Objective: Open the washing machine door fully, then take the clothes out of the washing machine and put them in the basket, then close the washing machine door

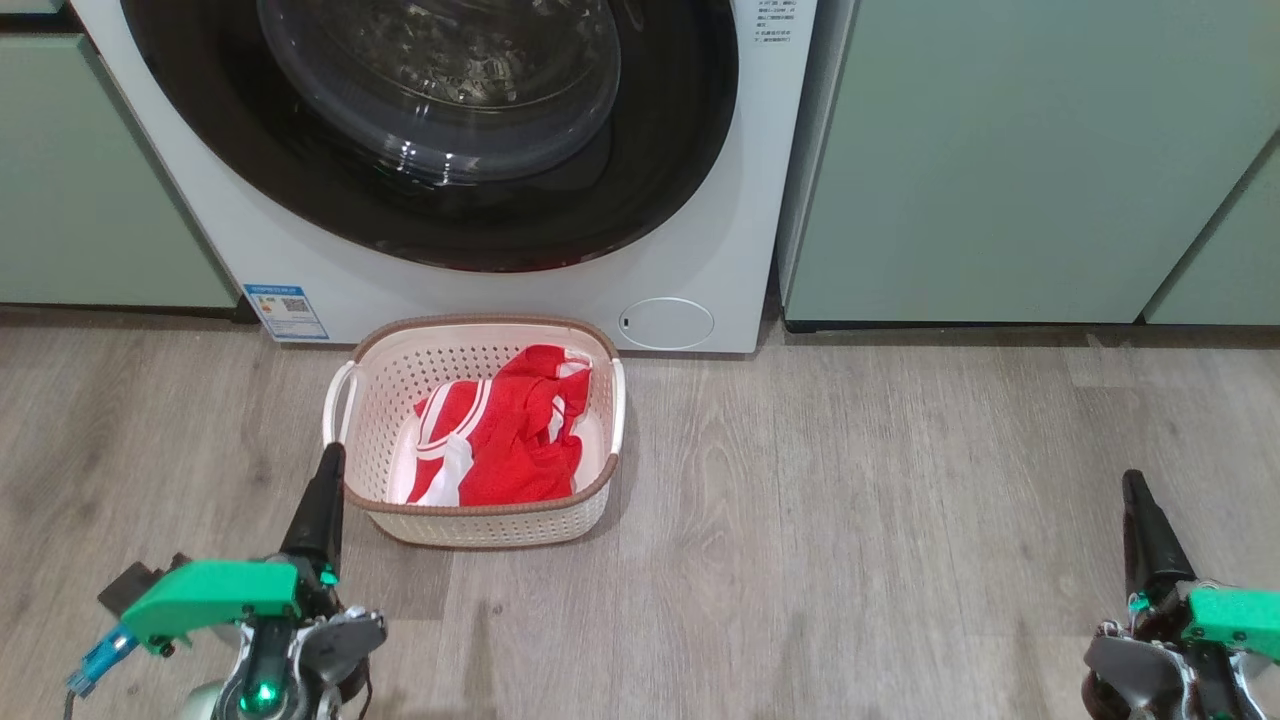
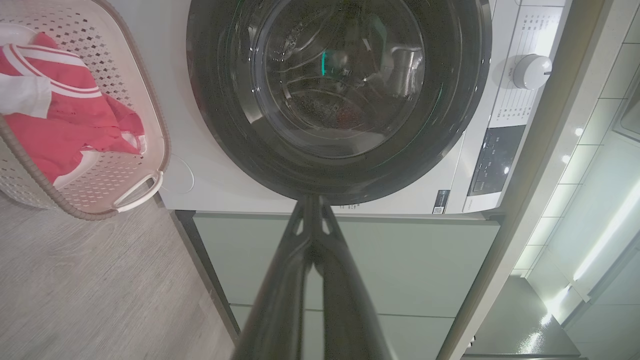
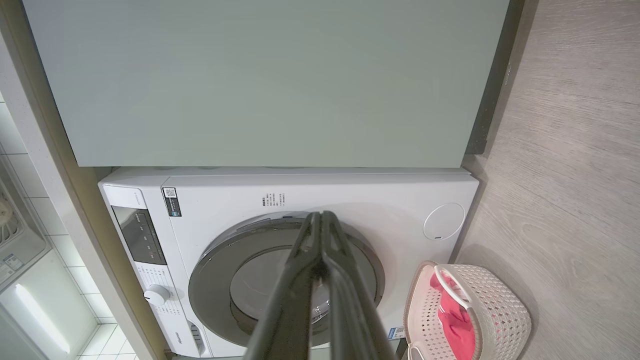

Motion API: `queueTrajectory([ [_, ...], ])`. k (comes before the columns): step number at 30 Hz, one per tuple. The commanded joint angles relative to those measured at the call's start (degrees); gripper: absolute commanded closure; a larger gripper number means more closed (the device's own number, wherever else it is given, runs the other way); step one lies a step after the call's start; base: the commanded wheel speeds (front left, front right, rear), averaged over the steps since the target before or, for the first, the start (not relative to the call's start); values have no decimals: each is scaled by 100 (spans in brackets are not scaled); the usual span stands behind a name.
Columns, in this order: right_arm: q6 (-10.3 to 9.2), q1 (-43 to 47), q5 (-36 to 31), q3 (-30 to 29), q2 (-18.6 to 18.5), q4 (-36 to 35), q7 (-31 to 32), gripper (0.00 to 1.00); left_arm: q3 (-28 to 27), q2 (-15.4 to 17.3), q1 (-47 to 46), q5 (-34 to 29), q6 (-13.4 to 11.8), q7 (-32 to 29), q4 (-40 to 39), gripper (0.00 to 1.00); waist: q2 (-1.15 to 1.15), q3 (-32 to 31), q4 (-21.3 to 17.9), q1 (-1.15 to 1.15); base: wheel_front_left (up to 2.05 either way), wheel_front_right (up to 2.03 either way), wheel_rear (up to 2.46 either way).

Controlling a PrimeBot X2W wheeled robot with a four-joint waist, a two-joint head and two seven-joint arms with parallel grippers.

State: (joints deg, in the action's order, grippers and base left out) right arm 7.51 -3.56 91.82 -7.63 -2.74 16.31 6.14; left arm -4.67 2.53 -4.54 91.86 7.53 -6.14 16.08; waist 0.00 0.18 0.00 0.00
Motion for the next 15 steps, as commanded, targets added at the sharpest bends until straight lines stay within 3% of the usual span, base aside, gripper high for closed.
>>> queueTrajectory([
  [1, -2, -263, 35, 111, -14, -229, 35, 100, -184, 34, -165, 30, -4, -35, -204, 100, 0, 0, 0, 0, 0, 0, 0],
  [15, -2, -263, 35, 111, -14, -229, 35, 100, -184, 34, -165, 31, -4, -35, -204, 100, 0, 0, 0, 0, 0, 0, 0],
])
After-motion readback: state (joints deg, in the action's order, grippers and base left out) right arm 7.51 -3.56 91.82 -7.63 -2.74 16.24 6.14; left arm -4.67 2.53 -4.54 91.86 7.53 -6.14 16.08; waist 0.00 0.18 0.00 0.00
